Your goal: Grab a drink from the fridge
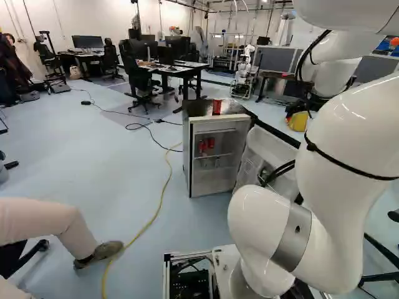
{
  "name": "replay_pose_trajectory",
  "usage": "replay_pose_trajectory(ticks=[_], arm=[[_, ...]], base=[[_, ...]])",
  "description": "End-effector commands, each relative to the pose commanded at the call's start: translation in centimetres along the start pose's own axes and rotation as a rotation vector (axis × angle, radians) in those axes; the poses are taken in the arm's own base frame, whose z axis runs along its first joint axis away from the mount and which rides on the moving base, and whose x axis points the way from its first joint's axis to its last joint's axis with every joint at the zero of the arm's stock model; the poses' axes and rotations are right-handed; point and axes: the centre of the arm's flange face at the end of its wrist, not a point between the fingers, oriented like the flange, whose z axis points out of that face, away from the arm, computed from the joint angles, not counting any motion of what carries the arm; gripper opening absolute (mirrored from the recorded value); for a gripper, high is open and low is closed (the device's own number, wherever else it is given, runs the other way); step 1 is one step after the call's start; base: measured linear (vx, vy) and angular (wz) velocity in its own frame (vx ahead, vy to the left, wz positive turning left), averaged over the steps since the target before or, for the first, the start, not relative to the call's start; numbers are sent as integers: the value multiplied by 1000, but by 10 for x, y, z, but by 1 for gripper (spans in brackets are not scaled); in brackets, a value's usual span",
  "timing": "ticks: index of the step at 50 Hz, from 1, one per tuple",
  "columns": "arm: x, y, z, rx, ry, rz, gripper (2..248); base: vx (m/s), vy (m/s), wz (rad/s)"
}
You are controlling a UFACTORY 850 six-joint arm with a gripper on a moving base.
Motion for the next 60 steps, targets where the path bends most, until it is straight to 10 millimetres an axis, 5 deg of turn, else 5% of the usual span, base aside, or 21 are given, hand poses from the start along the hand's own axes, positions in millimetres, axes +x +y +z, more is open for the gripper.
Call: replay_pose_trajectory(ticks=[35,60], arm=[[23,-2,22,68,-145,166,247],[32,-5,64,111,-212,271,247]], base=[[0,0,0],[0,0,0]])
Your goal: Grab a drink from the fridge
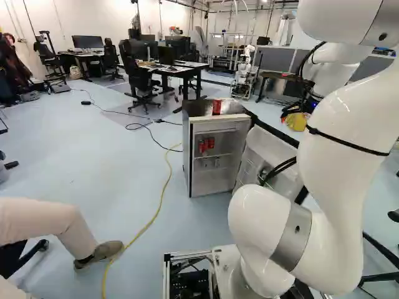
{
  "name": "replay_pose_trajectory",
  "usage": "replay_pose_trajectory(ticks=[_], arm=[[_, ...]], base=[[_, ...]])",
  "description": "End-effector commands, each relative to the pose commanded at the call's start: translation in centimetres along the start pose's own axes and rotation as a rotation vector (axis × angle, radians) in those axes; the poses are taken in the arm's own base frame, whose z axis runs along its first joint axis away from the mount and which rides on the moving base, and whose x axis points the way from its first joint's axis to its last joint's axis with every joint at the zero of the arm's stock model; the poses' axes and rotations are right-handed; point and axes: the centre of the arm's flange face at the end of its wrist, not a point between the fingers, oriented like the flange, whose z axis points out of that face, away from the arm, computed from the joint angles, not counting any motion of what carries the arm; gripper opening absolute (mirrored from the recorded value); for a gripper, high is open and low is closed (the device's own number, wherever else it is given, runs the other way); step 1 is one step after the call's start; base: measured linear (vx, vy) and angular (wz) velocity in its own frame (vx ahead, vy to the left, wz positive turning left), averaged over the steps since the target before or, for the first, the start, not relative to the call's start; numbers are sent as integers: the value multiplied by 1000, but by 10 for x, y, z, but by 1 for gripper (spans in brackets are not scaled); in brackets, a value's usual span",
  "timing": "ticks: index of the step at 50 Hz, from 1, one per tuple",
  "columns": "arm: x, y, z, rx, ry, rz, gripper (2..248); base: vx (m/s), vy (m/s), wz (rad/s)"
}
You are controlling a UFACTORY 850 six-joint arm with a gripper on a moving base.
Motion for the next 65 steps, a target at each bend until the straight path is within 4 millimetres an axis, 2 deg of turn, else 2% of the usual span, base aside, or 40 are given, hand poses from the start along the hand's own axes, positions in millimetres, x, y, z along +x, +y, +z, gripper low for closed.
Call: replay_pose_trajectory(ticks=[18,45,65], arm=[[19,4,28,6,-23,40,247],[48,9,39,15,-3,71,247],[73,20,46,12,19,91,247]], base=[[0,0,0],[0,0,0],[0,0,0]])
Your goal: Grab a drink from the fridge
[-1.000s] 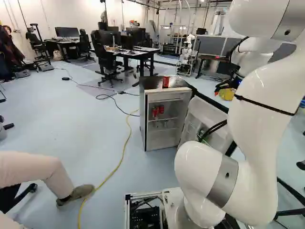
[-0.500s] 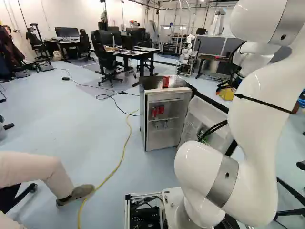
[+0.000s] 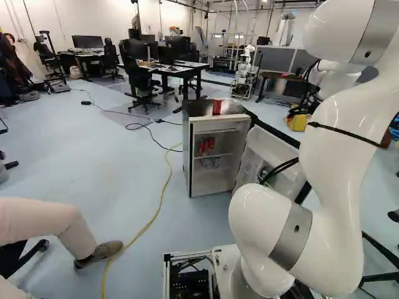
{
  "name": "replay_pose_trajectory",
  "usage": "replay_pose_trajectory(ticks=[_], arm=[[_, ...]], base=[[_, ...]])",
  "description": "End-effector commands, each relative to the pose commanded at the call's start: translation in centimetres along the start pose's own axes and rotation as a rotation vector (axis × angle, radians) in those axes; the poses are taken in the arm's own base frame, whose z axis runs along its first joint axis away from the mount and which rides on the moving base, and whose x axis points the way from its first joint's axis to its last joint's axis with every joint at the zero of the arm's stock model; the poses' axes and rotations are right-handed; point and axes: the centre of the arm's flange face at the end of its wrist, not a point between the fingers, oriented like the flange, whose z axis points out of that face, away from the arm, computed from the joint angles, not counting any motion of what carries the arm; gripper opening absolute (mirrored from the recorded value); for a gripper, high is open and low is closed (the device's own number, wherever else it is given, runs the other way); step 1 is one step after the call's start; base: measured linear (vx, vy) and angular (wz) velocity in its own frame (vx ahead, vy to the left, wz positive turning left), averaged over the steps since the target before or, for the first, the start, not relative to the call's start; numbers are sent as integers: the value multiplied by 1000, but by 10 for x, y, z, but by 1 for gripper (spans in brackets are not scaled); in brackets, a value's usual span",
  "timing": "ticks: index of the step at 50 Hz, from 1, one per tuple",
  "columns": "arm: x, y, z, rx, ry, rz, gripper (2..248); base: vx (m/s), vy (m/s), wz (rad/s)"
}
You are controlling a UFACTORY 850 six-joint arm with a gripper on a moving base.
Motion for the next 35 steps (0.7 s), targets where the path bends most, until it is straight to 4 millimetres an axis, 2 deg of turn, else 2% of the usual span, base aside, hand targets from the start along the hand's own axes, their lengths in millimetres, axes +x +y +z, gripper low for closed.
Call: replay_pose_trajectory(ticks=[20,35], arm=[[23,8,8,-2,6,15,247],[39,13,33,-6,-3,24,247]], base=[[0,0,0],[0,0,0]])
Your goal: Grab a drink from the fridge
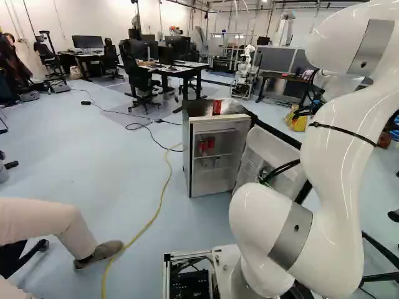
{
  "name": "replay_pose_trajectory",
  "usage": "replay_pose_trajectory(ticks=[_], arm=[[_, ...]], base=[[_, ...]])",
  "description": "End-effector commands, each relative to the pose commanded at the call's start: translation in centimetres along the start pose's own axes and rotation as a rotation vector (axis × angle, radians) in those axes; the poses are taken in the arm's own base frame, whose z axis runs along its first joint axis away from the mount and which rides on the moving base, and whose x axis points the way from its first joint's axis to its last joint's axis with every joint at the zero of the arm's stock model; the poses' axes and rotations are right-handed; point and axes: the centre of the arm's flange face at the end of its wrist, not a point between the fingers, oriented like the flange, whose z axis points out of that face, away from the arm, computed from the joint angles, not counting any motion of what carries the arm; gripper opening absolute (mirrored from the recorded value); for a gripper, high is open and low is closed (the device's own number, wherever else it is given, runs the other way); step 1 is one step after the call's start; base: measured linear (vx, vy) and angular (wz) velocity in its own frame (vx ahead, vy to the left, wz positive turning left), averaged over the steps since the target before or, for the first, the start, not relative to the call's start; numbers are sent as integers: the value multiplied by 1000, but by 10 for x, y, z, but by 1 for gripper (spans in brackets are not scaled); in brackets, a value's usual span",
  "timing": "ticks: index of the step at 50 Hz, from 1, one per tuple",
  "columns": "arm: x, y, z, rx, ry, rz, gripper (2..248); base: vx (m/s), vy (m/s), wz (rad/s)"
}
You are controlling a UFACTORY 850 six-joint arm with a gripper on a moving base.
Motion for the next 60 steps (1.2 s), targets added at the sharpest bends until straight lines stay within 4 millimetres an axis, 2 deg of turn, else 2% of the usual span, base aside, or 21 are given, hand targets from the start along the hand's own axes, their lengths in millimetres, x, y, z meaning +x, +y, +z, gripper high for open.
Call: replay_pose_trajectory(ticks=[12,34,60], arm=[[9,4,21,-5,-11,6,247],[8,11,53,-16,-46,13,247],[7,13,57,-18,-52,16,247]], base=[[0,0,0],[0,0,0],[0,0,0]])
